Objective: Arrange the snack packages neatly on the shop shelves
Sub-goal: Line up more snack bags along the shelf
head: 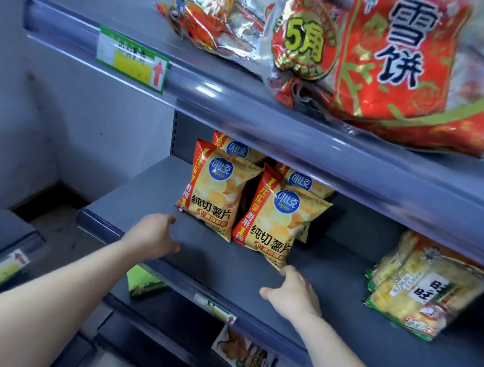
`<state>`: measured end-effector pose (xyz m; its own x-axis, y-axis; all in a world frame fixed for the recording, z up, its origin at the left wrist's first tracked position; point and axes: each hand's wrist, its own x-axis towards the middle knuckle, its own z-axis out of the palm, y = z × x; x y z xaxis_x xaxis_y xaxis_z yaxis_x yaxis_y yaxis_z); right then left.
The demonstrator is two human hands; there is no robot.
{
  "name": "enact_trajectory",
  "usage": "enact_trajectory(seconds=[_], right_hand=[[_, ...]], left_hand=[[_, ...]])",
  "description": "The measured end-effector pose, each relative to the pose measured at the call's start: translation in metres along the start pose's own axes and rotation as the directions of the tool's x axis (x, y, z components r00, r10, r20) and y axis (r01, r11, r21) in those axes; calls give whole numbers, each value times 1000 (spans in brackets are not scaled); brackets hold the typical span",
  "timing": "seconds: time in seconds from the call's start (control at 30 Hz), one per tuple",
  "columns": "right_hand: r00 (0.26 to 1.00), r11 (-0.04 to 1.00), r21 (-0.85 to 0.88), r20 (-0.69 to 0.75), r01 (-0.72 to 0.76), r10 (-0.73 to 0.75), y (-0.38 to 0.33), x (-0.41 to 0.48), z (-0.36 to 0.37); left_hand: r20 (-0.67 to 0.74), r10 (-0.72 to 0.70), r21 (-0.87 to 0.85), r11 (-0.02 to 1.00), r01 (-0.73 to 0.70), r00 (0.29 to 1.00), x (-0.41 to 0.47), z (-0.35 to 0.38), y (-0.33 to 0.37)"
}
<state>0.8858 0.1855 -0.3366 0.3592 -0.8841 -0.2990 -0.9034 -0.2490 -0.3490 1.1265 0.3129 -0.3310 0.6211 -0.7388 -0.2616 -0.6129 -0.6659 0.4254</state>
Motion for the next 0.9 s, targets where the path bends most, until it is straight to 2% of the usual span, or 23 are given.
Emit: enact_trajectory(seconds=[0.23,0.37,0.67,0.9], right_hand=[[983,984,-31,55,177,-175,-6,-62,-29],[954,953,-51,8,298,-298,-14,-95,-59],[832,840,-188,-141,510,-537,-39,-166,-140],[710,774,-134,-327,619,-624,-54,-203,-210]], left_hand=[[-75,38,204,979,-22,996,-77,-25,1],[-149,87,341,940,-32,985,-117,-57,13],[-338,200,385,921,-58,920,-191,-137,53],[-437,288,394,913,-107,852,-226,-185,95]])
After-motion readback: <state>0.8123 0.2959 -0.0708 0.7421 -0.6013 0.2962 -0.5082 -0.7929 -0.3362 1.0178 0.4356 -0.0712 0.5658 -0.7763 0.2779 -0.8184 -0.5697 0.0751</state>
